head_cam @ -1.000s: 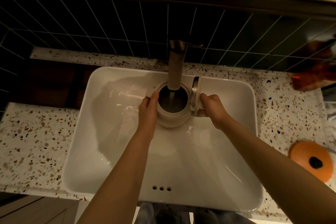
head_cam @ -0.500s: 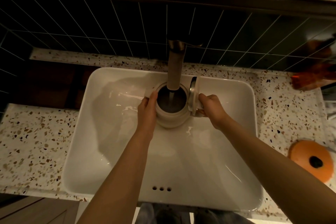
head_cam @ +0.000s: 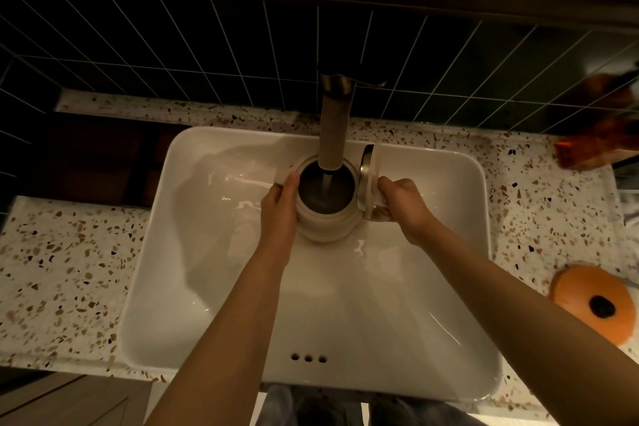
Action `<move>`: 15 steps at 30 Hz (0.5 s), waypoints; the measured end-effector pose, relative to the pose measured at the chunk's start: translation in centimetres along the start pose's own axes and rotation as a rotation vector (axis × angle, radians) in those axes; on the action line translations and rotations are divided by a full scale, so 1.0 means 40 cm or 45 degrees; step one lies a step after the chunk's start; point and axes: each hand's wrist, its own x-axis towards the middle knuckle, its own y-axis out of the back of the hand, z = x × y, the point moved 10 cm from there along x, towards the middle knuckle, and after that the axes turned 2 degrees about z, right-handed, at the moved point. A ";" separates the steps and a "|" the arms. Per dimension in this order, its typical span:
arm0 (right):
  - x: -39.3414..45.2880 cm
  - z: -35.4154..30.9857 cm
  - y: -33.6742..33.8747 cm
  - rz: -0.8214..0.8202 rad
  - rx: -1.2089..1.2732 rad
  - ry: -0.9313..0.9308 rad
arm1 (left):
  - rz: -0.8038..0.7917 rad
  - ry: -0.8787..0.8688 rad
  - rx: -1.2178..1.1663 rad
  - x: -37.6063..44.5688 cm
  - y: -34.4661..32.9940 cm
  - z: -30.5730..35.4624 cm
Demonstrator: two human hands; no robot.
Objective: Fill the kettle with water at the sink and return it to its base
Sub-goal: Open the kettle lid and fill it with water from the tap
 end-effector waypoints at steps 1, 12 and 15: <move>0.001 0.001 0.000 0.000 0.001 -0.004 | -0.002 -0.002 0.002 -0.001 -0.001 0.001; 0.007 0.003 -0.003 -0.014 0.002 -0.013 | -0.003 0.004 0.037 -0.006 -0.002 0.005; 0.006 0.003 -0.006 -0.030 -0.013 -0.022 | -0.007 0.037 0.028 -0.005 -0.002 0.001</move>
